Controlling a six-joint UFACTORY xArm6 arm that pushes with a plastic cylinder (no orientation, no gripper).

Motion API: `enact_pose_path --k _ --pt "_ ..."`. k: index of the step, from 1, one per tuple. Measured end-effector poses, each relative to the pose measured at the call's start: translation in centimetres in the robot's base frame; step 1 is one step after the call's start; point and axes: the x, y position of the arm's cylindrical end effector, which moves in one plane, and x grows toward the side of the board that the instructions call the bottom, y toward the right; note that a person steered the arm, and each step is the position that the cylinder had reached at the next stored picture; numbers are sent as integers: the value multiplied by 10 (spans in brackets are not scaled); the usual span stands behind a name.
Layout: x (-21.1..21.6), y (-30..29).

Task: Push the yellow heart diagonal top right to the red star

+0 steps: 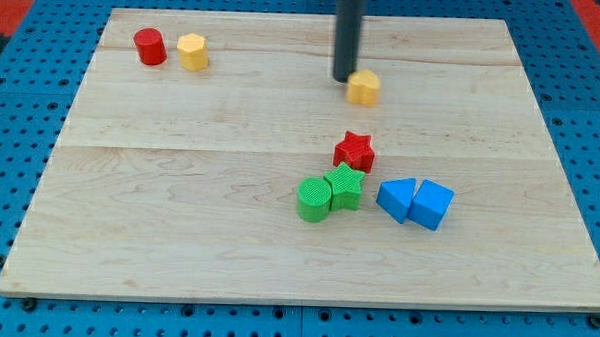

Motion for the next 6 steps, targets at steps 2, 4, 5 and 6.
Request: enact_pose_path --k 2,4,5,6 --pt "71 26" --pt "34 54" --pt "89 56" --pt "115 52"
